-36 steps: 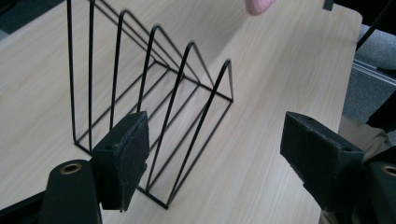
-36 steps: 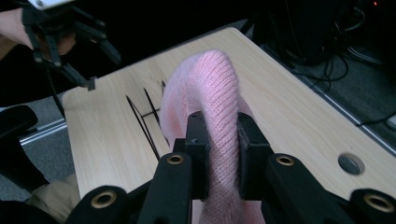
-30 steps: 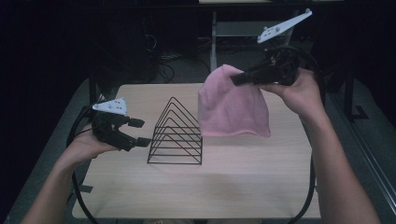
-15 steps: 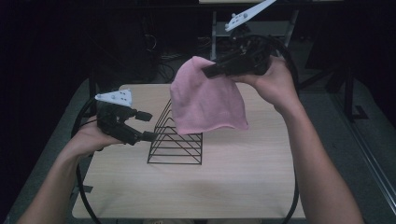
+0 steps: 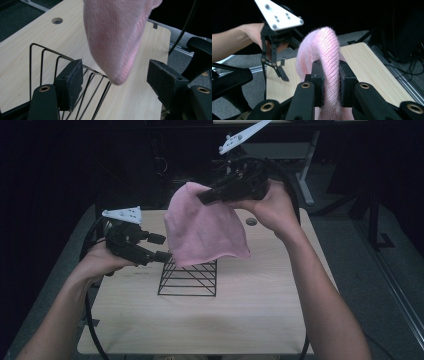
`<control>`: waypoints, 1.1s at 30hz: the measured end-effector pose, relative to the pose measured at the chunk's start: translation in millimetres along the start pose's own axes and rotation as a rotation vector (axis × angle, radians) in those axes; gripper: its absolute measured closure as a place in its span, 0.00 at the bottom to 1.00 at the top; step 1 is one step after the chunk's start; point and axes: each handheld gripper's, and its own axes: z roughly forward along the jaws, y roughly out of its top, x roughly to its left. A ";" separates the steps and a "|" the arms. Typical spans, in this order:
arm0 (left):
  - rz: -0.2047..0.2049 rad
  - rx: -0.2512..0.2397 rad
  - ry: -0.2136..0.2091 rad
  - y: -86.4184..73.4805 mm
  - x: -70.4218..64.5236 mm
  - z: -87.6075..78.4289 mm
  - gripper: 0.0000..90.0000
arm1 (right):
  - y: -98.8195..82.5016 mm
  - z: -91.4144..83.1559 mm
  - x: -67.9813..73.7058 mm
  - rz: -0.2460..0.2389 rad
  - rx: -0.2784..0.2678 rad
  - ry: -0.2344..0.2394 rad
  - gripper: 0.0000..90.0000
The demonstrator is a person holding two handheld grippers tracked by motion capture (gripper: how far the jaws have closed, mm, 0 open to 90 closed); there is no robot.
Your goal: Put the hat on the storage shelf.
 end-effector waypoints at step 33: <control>-0.045 0.078 0.126 -10.8 19.9 4.9 0.92 | -5.5 32.5 -16.1 0.029 0.012 0.007 0.86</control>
